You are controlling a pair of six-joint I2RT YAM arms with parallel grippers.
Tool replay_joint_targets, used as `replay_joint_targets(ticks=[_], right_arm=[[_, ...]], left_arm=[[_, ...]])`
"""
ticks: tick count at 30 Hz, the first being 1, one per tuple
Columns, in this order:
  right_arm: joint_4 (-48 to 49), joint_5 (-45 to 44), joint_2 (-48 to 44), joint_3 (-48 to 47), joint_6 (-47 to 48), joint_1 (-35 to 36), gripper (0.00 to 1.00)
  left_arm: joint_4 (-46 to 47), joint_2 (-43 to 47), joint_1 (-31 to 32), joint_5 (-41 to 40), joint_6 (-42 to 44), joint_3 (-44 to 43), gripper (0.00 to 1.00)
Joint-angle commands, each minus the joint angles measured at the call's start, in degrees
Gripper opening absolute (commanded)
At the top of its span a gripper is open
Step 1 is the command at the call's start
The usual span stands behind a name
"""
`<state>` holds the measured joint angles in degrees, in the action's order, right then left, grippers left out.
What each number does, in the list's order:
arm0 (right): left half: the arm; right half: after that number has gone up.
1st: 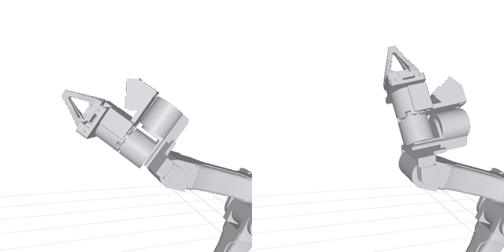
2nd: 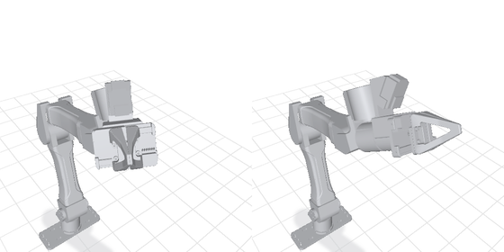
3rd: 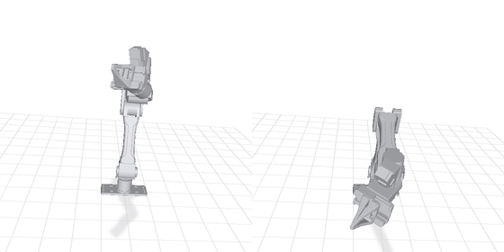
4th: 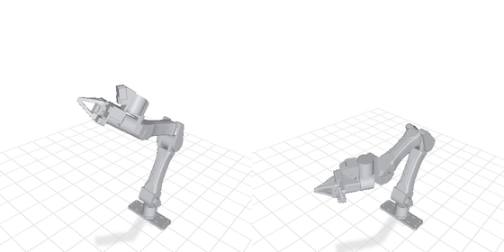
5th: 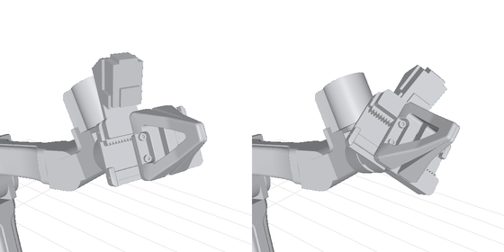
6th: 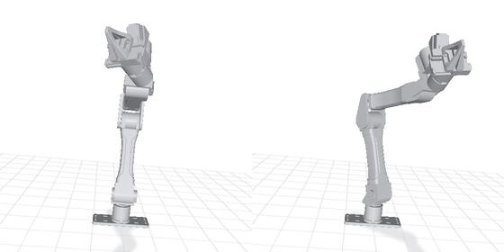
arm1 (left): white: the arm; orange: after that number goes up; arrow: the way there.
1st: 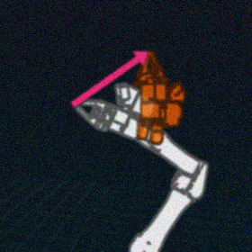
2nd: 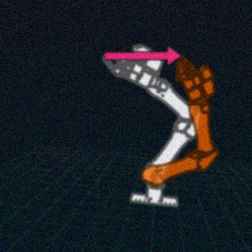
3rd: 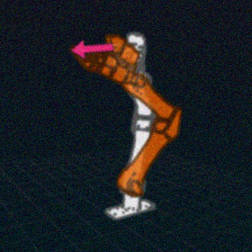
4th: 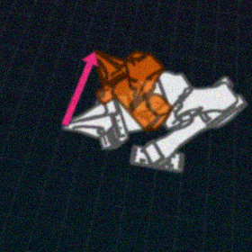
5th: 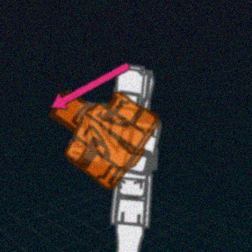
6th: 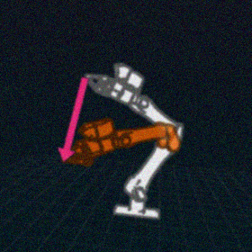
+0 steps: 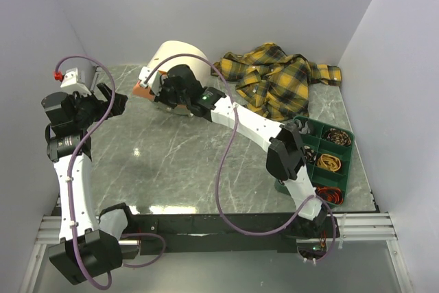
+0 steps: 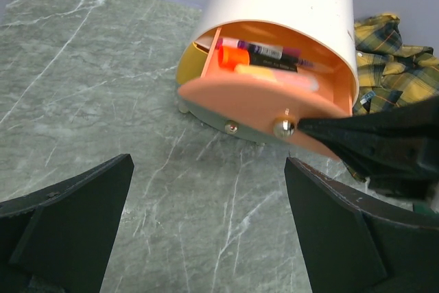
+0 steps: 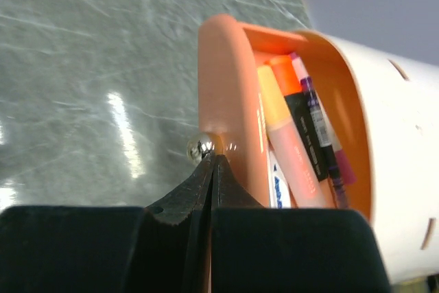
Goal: Sort the stationery into containers
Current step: Close the drawer in the storage box.
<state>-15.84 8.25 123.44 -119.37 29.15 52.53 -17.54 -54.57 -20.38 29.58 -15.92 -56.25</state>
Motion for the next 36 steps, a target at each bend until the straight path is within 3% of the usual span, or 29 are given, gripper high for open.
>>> replay_joint_targets(ticks=[1, 13, 22, 25, 27, 28, 29, 32, 36], right_arm=[[3.7, -4.4, 2.4, -3.3, 1.8, -2.8, 0.0], [7.7, -7.6, 5.6, -6.0, 2.6, -4.5, 0.0], [6.2, -7.3, 4.8, -5.9, 1.6, -4.5, 0.0], [2.0, 0.0, -1.6, -3.1, -1.1, -4.7, 0.12], [2.5, 3.3, -6.0, 4.1, -4.6, -5.0, 0.21], [5.9, 4.0, -10.7, 10.3, -6.7, -5.7, 0.33], [8.1, 4.3, -12.9, 13.1, -12.8, -6.4, 0.39], [12.6, 6.9, -18.6, 19.0, -25.8, -10.7, 0.45], [14.5, 2.4, -21.6, 22.2, -33.6, -14.0, 0.41]], left_arm=[[0.5, 1.0, 0.2, -0.6, 0.5, -1.2, 0.99], [0.8, 0.8, 0.1, -0.8, 0.7, -0.5, 1.0], [6.2, -1.4, 0.0, -0.5, -0.2, 1.8, 0.99], [11.4, -5.5, 0.1, 0.4, -0.1, 0.8, 0.99], [14.7, -10.6, 0.0, 1.0, -0.3, -2.2, 1.0], [15.9, -12.4, 0.1, 1.3, -0.7, -3.3, 0.99], [16.8, -14.2, 0.1, 1.2, -0.9, -5.3, 0.99], [21.5, -21.0, 0.1, 0.9, -2.3, -8.9, 1.0], [26.1, -31.4, 0.1, 2.1, -5.2, -13.8, 0.91]])
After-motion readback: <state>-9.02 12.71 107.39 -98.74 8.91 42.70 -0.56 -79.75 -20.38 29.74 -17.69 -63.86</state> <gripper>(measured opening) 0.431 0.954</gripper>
